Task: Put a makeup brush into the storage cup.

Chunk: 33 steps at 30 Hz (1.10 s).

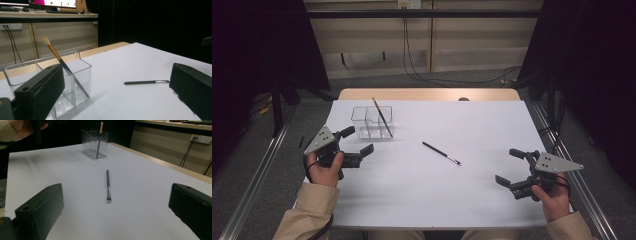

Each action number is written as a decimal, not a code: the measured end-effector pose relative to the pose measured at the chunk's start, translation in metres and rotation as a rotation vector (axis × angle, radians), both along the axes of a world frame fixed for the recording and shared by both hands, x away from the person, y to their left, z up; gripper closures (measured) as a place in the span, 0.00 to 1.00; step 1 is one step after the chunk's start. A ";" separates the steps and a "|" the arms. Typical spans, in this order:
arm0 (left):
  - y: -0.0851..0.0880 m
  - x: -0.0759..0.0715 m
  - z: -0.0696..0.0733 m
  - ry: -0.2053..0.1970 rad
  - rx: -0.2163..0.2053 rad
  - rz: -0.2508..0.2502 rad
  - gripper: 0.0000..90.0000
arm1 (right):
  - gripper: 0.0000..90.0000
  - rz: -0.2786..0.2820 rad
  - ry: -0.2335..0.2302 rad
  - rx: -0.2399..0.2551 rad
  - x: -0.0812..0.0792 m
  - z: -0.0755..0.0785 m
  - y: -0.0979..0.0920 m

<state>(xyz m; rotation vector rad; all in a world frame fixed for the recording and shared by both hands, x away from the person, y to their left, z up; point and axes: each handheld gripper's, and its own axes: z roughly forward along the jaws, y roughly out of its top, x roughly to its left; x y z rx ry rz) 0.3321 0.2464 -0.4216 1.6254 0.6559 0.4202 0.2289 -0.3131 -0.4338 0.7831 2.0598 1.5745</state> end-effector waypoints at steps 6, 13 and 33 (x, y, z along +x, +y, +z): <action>0.007 -0.005 -0.001 0.003 0.002 0.010 0.00 | 0.00 -0.001 -0.001 -0.001 0.000 0.000 0.000; 0.014 -0.011 -0.002 0.006 0.008 0.020 0.00 | 0.00 -0.001 -0.001 -0.001 0.000 0.000 0.000; 0.025 -0.022 -0.005 0.007 0.021 0.024 0.00 | 0.00 0.000 -0.004 0.001 0.000 0.000 0.001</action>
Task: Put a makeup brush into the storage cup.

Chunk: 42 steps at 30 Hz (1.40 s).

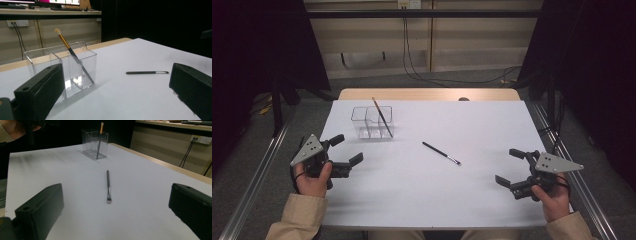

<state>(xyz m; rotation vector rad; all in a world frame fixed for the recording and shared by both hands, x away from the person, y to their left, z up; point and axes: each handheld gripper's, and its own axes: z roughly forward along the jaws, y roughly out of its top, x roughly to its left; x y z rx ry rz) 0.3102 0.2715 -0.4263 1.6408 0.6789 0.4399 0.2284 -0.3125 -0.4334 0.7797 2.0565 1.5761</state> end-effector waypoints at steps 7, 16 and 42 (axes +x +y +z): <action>0.003 -0.004 0.000 0.002 0.000 0.006 0.00 | 0.00 0.001 -0.001 0.000 0.000 0.000 0.000; 0.008 -0.008 -0.003 0.006 0.007 0.005 0.00 | 0.00 0.002 0.000 -0.002 0.001 0.000 0.000; 0.026 -0.012 -0.012 -0.004 0.047 -0.015 0.00 | 0.00 0.004 0.011 -0.009 0.006 -0.002 0.004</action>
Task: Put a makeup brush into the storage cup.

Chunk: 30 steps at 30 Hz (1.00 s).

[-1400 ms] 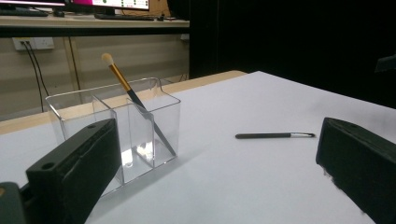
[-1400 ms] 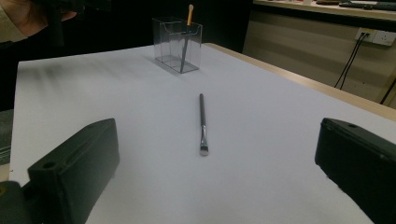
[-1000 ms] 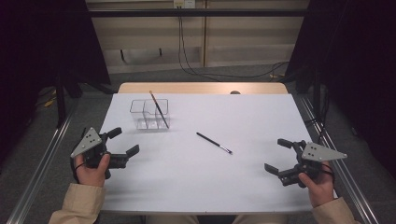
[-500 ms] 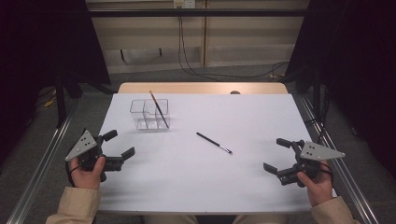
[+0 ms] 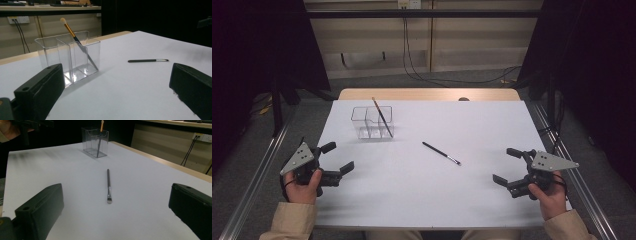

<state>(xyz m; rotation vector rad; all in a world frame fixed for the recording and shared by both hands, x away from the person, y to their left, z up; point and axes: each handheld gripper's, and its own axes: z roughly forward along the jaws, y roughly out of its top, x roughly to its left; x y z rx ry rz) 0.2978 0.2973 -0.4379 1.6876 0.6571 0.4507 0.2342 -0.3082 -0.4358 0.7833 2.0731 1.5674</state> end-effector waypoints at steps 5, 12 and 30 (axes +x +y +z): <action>0.001 -0.002 -0.001 0.004 -0.007 0.001 0.00 | 0.00 0.000 -0.001 0.002 0.000 0.000 0.000; 0.001 -0.001 -0.004 0.005 0.000 -0.012 0.00 | 0.00 0.001 0.001 0.004 0.005 0.000 0.002; -0.004 -0.002 -0.004 0.000 -0.008 -0.031 0.00 | 0.00 -0.012 0.003 0.013 0.016 0.002 0.010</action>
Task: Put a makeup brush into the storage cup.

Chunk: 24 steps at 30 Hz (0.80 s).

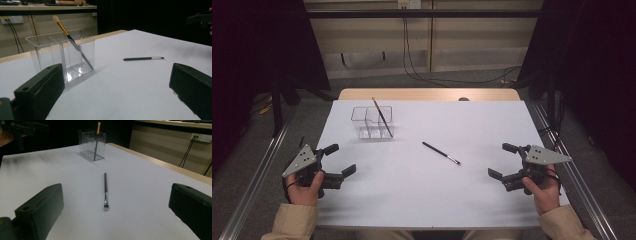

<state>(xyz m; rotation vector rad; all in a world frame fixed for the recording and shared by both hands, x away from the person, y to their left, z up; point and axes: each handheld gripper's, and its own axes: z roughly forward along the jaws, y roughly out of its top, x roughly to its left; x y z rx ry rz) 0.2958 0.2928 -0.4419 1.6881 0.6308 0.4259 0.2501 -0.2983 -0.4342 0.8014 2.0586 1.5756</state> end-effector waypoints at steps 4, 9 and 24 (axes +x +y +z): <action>0.000 0.000 0.000 -0.004 -0.001 -0.002 0.00 | 0.00 -0.001 0.000 -0.010 0.003 0.001 0.003; -0.001 0.000 0.000 -0.005 -0.003 -0.006 0.00 | 0.00 -0.002 0.001 -0.008 0.006 0.003 0.007; -0.006 0.004 0.000 -0.004 -0.004 -0.026 0.00 | 0.00 -0.011 -0.004 -0.004 0.024 0.008 0.019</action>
